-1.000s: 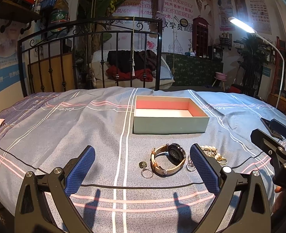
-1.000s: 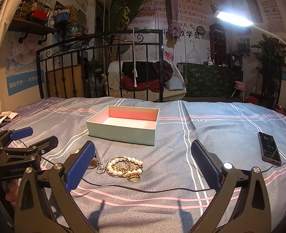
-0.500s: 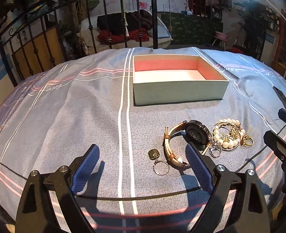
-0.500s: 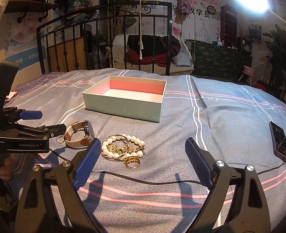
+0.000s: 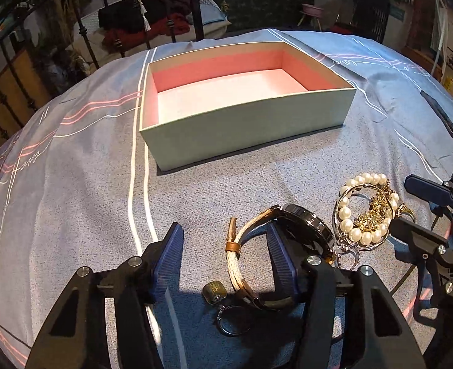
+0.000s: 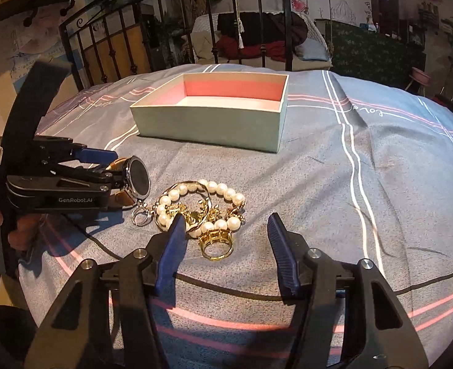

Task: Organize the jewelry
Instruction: 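Grasp the tan-strapped watch with the left gripper while the right gripper grasps the gold ring, then carry watch and gold ring into the teal box and open both grippers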

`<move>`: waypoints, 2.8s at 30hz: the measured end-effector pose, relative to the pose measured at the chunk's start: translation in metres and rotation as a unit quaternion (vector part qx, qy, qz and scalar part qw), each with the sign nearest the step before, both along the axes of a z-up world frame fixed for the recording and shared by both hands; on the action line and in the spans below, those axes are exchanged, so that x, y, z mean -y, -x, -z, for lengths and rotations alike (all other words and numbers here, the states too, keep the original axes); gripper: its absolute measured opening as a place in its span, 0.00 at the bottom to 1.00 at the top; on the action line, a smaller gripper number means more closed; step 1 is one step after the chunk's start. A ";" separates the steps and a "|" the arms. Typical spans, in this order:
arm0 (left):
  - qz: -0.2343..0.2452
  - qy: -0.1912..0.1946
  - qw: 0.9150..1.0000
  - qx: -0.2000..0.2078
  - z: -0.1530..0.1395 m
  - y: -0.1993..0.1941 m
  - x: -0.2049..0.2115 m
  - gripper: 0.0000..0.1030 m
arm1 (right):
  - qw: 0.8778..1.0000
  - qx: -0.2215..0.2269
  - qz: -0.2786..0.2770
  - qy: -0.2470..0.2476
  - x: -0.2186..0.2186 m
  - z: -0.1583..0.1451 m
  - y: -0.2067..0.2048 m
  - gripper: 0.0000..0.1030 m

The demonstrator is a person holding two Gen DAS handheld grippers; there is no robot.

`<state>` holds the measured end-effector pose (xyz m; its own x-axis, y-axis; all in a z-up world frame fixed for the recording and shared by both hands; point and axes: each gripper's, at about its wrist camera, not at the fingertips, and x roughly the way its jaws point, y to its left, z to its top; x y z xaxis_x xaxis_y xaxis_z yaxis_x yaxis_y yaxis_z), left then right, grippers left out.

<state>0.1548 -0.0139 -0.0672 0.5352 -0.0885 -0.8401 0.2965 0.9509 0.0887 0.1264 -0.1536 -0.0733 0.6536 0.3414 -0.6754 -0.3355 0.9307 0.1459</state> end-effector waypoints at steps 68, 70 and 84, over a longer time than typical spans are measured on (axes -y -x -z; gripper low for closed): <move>-0.068 0.066 0.990 0.105 -0.108 -0.043 -0.004 0.08 | 0.995 0.101 -0.006 -0.003 -0.013 -0.092 -0.081 0.24; -0.076 0.066 0.991 0.093 -0.102 -0.057 -0.003 0.08 | 0.996 0.093 -0.003 0.003 -0.016 -0.088 -0.096 0.25; -0.116 0.052 0.992 -0.003 -0.046 -0.128 0.004 0.09 | 0.999 0.020 -0.001 0.030 -0.043 -0.043 -0.168 0.25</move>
<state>0.2825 -0.0178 -0.0214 0.5469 -0.0499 -0.8357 0.0691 0.9975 -0.0144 0.2946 -0.1108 -0.0306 0.6794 0.3024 -0.6685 -0.3418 0.9367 0.0764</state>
